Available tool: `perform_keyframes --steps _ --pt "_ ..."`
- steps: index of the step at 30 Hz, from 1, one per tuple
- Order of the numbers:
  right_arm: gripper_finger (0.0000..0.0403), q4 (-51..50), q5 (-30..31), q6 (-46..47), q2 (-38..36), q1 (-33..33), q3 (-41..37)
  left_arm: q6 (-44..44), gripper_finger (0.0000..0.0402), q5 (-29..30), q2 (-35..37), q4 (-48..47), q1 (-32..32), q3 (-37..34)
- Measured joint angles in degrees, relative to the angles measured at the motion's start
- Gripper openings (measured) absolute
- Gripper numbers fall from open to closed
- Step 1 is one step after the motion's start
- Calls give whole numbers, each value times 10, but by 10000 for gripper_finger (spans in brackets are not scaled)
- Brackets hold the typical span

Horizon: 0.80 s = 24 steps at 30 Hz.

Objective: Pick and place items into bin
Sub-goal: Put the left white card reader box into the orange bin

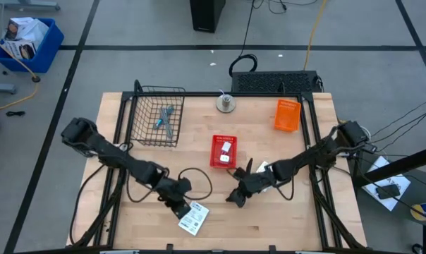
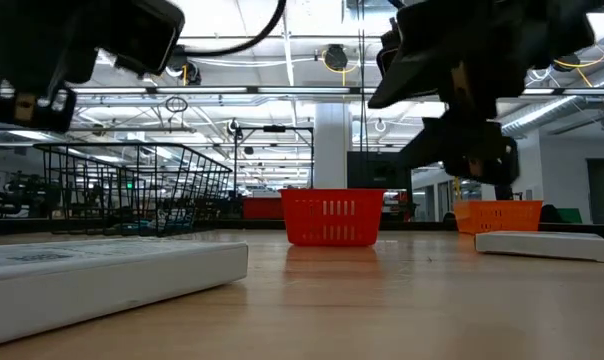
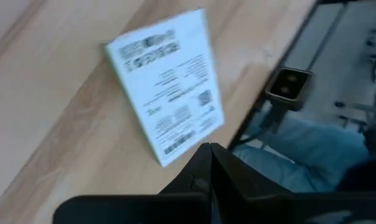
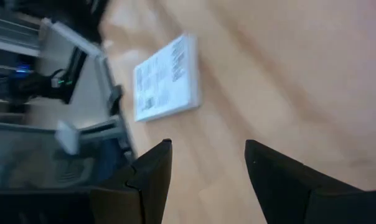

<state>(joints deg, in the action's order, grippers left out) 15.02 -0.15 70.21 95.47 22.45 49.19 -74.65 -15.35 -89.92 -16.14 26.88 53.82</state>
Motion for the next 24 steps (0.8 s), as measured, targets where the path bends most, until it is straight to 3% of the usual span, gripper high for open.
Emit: perform_keyframes --steps 5,12,19,24 --pt "196 87 0 67 75 35 6 -45 4 17 -29 30 17 0" --pt "196 109 1 102 154 47 49 -73 4 18 -72 57 31 0" --pt "196 80 -7 97 172 31 103 -103 3 -5 -118 80 33 1" --pt "196 4 -15 62 172 9 141 -123 5 -11 -138 89 39 2"
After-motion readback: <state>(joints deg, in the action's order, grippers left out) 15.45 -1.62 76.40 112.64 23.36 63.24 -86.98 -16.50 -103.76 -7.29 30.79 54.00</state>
